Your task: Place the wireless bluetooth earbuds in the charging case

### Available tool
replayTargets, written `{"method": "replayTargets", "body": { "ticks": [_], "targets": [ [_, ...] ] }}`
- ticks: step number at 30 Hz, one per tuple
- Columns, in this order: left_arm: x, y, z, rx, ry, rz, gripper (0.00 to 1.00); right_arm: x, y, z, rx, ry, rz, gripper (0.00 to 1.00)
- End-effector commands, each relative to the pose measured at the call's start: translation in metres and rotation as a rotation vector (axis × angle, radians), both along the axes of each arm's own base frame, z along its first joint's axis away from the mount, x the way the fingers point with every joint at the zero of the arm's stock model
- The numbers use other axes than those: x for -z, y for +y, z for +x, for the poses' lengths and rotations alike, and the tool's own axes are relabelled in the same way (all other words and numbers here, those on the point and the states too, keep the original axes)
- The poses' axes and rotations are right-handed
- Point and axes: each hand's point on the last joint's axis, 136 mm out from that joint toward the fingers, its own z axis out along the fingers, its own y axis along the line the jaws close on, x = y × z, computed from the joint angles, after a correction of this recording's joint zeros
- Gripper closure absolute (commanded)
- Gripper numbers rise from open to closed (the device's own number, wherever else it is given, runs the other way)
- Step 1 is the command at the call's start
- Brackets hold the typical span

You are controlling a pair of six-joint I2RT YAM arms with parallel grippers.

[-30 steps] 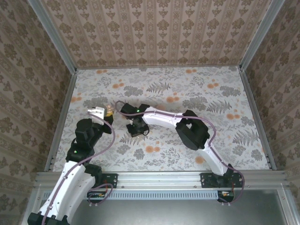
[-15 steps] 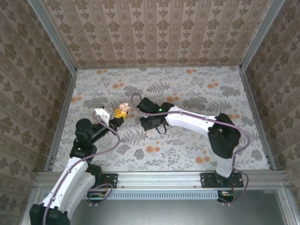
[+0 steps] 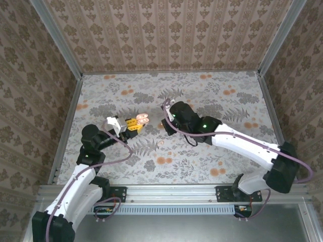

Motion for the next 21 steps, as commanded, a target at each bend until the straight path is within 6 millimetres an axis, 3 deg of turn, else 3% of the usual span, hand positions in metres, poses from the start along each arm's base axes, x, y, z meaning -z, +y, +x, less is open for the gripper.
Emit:
{"method": "replayTargets", "body": {
  "ticks": [1,12,21],
  "targets": [
    [-0.026,-0.006,-0.012,0.095,-0.097,-0.002,1.00,-0.044,-0.005,-0.002,-0.053,-0.171,0.042,0.88],
    [-0.034,-0.010,-0.014,0.138,-0.068,-0.019,1.00,-0.092,0.007,-0.019,-0.182,-0.328,0.099,0.87],
    [-0.038,-0.012,-0.012,0.133,-0.042,-0.047,1.00,-0.104,0.034,-0.032,-0.257,-0.384,0.137,0.87]
  ]
}}
